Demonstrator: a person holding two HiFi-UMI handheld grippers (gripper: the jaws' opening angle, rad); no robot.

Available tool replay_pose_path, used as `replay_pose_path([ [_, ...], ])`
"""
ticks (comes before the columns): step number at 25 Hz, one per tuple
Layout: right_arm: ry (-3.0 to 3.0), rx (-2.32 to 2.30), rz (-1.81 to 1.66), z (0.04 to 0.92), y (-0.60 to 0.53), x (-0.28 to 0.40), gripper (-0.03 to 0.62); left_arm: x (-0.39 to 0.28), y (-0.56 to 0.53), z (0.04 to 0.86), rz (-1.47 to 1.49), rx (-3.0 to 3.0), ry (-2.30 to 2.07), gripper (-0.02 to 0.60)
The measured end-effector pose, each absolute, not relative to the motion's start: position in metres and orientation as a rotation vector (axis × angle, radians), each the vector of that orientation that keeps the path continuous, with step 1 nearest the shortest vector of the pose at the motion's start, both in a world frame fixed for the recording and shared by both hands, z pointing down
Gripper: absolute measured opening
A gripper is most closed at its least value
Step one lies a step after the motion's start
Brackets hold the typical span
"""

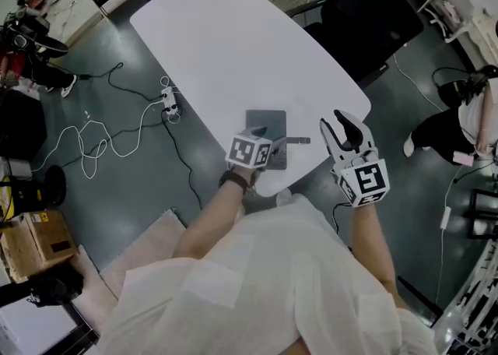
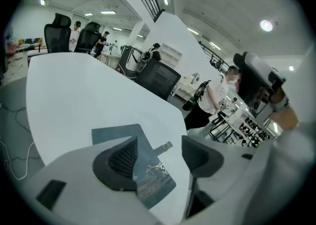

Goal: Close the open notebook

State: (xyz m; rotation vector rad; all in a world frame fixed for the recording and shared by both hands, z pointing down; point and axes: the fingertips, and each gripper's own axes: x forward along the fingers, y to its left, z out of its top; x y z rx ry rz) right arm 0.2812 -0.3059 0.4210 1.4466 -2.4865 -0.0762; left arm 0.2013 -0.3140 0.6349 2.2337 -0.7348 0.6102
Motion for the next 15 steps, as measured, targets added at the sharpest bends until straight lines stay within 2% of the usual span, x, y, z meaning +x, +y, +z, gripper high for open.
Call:
replay_pose_path([
  [8, -2.53, 1.499, -0.02, 0.423, -0.302, 0.275, 0.145, 0.143, -0.353, 0.544, 0.346, 2.42, -0.938, 0.265],
  [15, -2.533, 1.567, 0.007, 0.418, -0.29, 0.272, 0.132, 0.066, -0.361, 0.443, 0.03, 2.623, -1.16, 0.164],
])
